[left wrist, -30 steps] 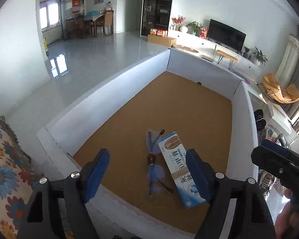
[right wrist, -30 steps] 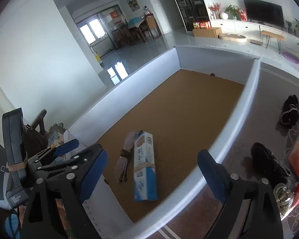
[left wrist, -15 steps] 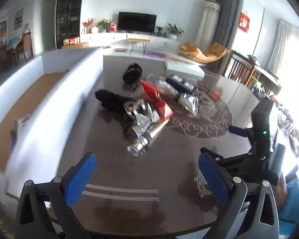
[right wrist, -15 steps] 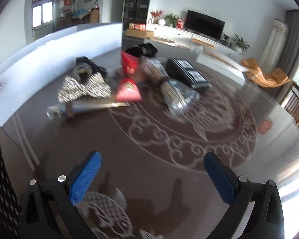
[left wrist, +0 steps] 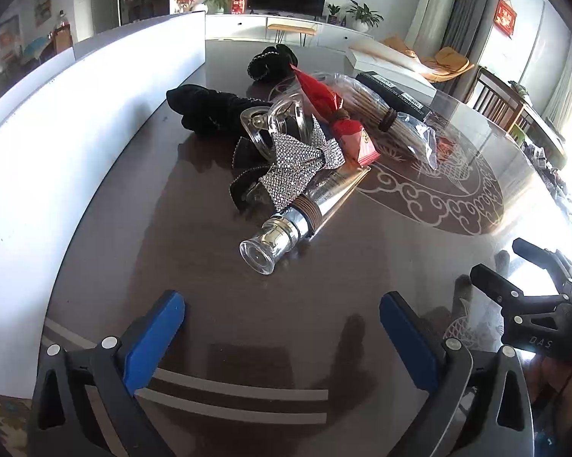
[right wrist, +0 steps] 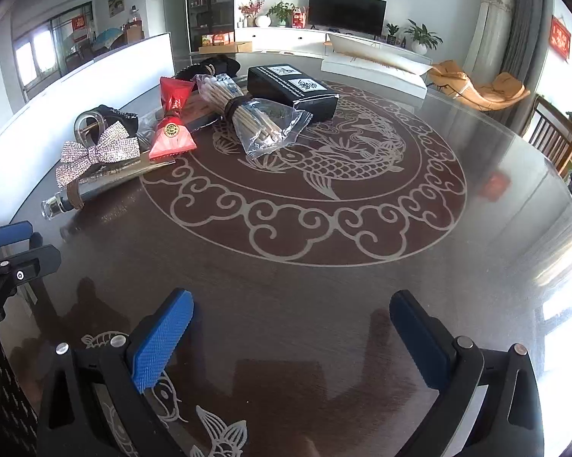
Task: Organize objects
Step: 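Bring both open grippers back over the cluttered table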
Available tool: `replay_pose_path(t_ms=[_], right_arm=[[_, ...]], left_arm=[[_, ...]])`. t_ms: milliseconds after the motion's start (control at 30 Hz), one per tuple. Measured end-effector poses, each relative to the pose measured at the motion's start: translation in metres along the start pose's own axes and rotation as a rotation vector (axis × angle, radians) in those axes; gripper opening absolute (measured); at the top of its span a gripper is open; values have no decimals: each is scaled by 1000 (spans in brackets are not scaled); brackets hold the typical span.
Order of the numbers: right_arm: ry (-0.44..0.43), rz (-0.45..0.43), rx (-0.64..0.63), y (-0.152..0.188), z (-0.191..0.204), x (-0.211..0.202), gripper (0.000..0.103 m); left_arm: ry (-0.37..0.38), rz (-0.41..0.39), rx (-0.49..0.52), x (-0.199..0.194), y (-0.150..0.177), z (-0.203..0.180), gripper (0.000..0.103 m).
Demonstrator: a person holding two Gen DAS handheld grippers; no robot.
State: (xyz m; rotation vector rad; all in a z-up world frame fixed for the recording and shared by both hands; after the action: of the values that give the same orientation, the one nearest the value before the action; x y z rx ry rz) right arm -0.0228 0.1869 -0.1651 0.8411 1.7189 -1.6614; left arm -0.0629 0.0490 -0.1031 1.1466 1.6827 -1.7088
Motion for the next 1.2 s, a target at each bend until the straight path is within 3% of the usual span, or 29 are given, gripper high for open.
replay_pose_path(t_ms=[133,200,433,600,700,900,1067,1200], right_arm=[[-14,10,21,1,-2,2,103],[-14,10,21,1,-1,2,103],[-14,10,21,1,-1,2,103],[-14,10,21,1,-1,2,103],[-14,10,21,1,-2,2,103],[-14,10,21,1,-1,2,103],[-15,10,22,1,-2,2,103],[-15,10,22,2,-1,2,103]], left_arm=[[-80,15,67,5,4,-5,103],[-73,17,71,5,5,-5,103],[13,-19,-25,-7,0,5,103],[7,-188,-50,-60,-16,8,103],[103,-202,-104,-84,-14,4,103],[157,-229,-119,-112,-34,-8,103],[129,-209,-87,-103,-45,-14,103],[100,-204,-110,-83,-33,-1,103]])
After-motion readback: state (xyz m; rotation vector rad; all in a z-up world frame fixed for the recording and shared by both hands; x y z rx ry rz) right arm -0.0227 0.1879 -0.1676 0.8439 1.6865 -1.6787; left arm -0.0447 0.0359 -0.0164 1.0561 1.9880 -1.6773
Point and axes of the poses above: each gripper's, at about its wrist camera, not at the fingertips, and x roughly the way its jaws point, z to its left, y to its underside, the point moved 9 cm from there along x, roughly the way its jaws point, and after that the axes turned 1 degree about -z, right-handed, at the moved point
